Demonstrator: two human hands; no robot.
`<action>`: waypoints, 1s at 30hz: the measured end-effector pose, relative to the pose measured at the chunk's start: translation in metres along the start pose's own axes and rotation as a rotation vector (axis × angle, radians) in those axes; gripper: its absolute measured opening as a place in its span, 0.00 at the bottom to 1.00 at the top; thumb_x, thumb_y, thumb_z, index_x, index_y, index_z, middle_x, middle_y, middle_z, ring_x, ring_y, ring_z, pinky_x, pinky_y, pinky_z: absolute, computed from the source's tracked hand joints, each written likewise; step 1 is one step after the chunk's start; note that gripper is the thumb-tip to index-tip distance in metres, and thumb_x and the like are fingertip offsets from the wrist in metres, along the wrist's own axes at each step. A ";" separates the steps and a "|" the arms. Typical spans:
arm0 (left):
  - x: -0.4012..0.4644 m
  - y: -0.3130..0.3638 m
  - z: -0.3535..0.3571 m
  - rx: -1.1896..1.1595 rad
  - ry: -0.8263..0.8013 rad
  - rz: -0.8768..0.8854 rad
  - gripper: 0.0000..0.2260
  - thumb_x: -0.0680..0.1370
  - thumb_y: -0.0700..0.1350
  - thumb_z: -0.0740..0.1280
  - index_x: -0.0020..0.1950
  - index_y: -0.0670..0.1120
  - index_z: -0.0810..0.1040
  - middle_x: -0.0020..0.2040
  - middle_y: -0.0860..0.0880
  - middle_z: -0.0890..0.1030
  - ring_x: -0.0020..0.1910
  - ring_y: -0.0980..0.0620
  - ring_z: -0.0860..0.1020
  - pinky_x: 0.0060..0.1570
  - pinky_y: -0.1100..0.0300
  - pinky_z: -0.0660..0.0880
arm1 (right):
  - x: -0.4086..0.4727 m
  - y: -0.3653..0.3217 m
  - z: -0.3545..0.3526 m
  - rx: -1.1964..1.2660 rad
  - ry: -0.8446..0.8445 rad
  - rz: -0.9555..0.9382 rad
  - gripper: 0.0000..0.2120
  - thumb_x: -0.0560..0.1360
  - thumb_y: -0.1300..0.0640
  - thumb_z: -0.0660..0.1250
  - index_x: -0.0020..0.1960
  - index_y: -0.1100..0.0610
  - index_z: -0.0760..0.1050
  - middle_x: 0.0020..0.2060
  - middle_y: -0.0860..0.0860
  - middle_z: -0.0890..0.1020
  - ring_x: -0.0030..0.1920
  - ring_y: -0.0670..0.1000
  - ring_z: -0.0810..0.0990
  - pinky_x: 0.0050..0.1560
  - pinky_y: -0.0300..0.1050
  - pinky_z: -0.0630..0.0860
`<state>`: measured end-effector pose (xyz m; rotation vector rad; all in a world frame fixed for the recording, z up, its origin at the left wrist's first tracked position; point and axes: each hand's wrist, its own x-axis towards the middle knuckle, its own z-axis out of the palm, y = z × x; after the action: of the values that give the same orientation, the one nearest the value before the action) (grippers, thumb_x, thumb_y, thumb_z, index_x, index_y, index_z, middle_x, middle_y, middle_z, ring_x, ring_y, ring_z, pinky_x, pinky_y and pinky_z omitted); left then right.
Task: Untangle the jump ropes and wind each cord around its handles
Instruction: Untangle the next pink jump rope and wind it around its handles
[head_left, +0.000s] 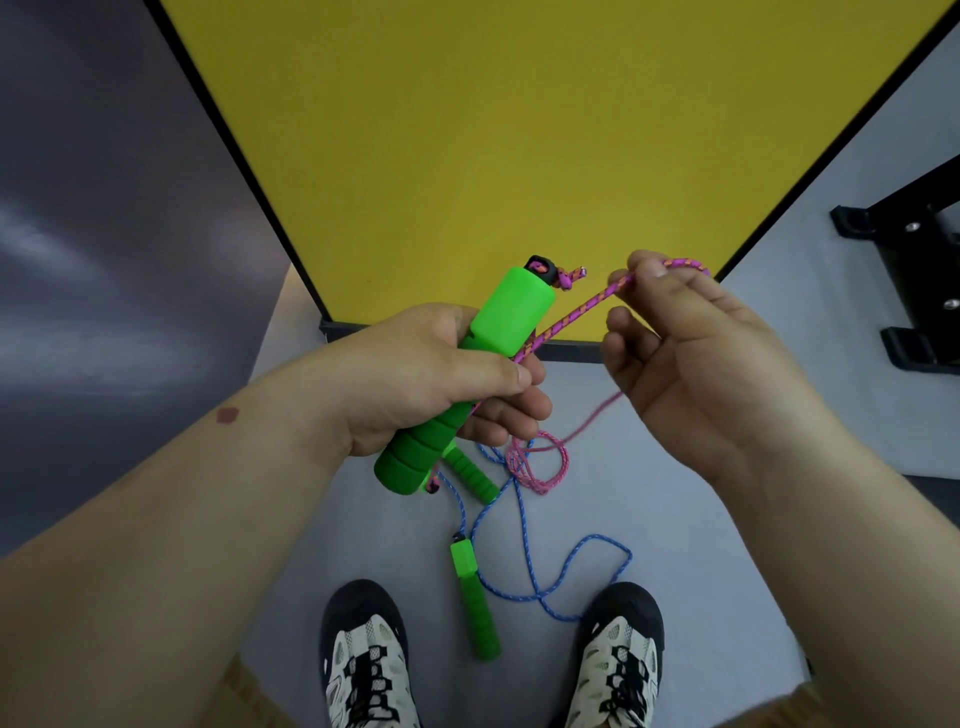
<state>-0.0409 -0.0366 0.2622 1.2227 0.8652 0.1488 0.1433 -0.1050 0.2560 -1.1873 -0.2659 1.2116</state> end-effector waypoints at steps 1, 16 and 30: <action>0.000 0.000 0.000 0.000 0.000 0.001 0.03 0.80 0.37 0.65 0.51 0.41 0.78 0.42 0.43 0.86 0.40 0.49 0.84 0.40 0.59 0.81 | -0.001 0.002 0.001 -0.004 -0.013 0.020 0.05 0.79 0.55 0.69 0.54 0.55 0.78 0.43 0.49 0.82 0.36 0.47 0.80 0.39 0.40 0.78; 0.000 0.000 0.001 0.030 -0.011 -0.008 0.03 0.80 0.36 0.65 0.50 0.40 0.77 0.41 0.44 0.86 0.39 0.49 0.84 0.40 0.58 0.81 | -0.002 0.002 0.002 -0.038 0.019 -0.011 0.05 0.78 0.55 0.69 0.52 0.55 0.78 0.42 0.49 0.82 0.35 0.47 0.79 0.37 0.40 0.77; -0.001 0.002 0.001 0.016 -0.004 -0.008 0.03 0.80 0.35 0.65 0.52 0.39 0.77 0.41 0.43 0.86 0.38 0.50 0.84 0.39 0.60 0.80 | -0.005 0.007 0.005 -0.080 -0.042 -0.007 0.03 0.78 0.59 0.69 0.49 0.54 0.81 0.40 0.49 0.83 0.35 0.46 0.79 0.38 0.40 0.77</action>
<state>-0.0401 -0.0372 0.2648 1.2342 0.8688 0.1336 0.1339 -0.1074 0.2541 -1.2304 -0.3524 1.2307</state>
